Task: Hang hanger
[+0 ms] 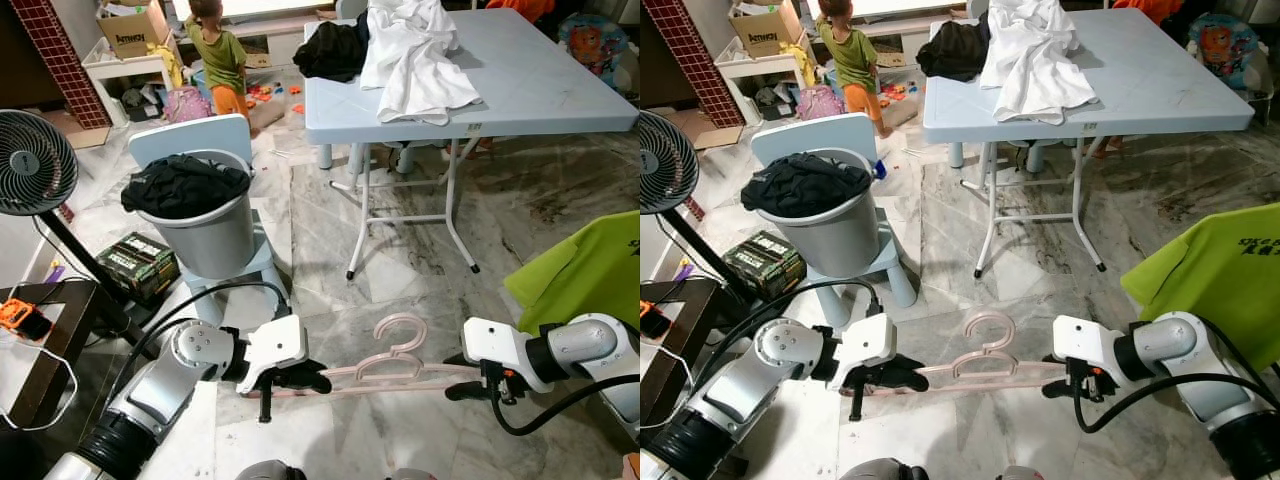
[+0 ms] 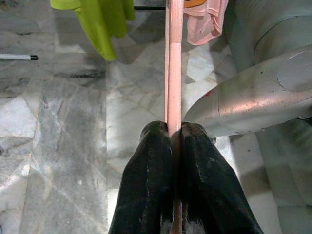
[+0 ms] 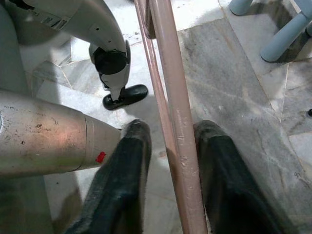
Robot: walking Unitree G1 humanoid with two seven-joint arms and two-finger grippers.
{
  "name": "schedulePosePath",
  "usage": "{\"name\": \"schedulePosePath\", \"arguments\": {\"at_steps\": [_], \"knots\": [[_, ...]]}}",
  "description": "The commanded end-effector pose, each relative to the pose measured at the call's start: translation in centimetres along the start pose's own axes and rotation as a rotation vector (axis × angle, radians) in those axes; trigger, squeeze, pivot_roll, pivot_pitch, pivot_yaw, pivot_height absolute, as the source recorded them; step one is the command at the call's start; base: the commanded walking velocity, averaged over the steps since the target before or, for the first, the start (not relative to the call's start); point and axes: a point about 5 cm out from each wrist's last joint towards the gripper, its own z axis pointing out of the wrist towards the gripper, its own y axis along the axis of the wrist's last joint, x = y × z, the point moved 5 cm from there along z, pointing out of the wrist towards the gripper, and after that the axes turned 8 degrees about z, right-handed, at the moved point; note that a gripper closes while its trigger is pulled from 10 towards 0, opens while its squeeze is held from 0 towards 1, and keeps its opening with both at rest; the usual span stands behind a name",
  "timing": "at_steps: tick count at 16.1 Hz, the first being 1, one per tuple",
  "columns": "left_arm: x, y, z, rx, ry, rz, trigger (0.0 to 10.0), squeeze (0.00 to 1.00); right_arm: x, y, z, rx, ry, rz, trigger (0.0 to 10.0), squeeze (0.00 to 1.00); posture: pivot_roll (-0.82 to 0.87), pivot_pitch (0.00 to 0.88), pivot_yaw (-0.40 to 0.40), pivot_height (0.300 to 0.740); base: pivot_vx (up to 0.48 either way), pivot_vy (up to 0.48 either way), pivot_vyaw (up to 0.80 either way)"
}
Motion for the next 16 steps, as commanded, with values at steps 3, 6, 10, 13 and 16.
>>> {"name": "schedulePosePath", "arguments": {"at_steps": [3,6,10,13,16], "knots": [[-0.1,-0.2,-0.1,0.016,-0.009,0.016,10.0,0.00,0.0,0.4,-0.3,0.010,0.030,-0.027,0.0,0.00,-0.10,0.000,0.093,0.740,0.000,0.000,0.00],[0.0,-0.2,0.0,0.017,-0.007,0.018,10.0,0.00,0.2,0.4,0.0,0.007,0.043,-0.020,0.0,0.00,-0.11,0.000,0.093,0.740,0.000,0.000,0.00],[0.0,-0.4,0.2,0.019,-0.003,0.024,10.0,0.00,0.4,0.2,0.2,0.004,0.050,-0.004,0.0,0.00,-0.11,0.000,0.093,0.740,0.000,0.000,0.00],[0.6,-1.0,0.4,0.056,0.044,0.028,10.0,1.00,-0.5,-0.3,0.1,0.030,-0.001,-0.011,0.0,0.00,-0.11,0.000,0.092,0.740,0.000,0.000,0.00],[3.4,-1.3,0.2,0.091,0.221,0.105,10.0,1.00,-3.5,-1.3,-0.4,0.111,-0.185,-0.063,0.0,0.00,-0.10,0.000,0.088,0.740,0.000,0.000,0.00]]}}
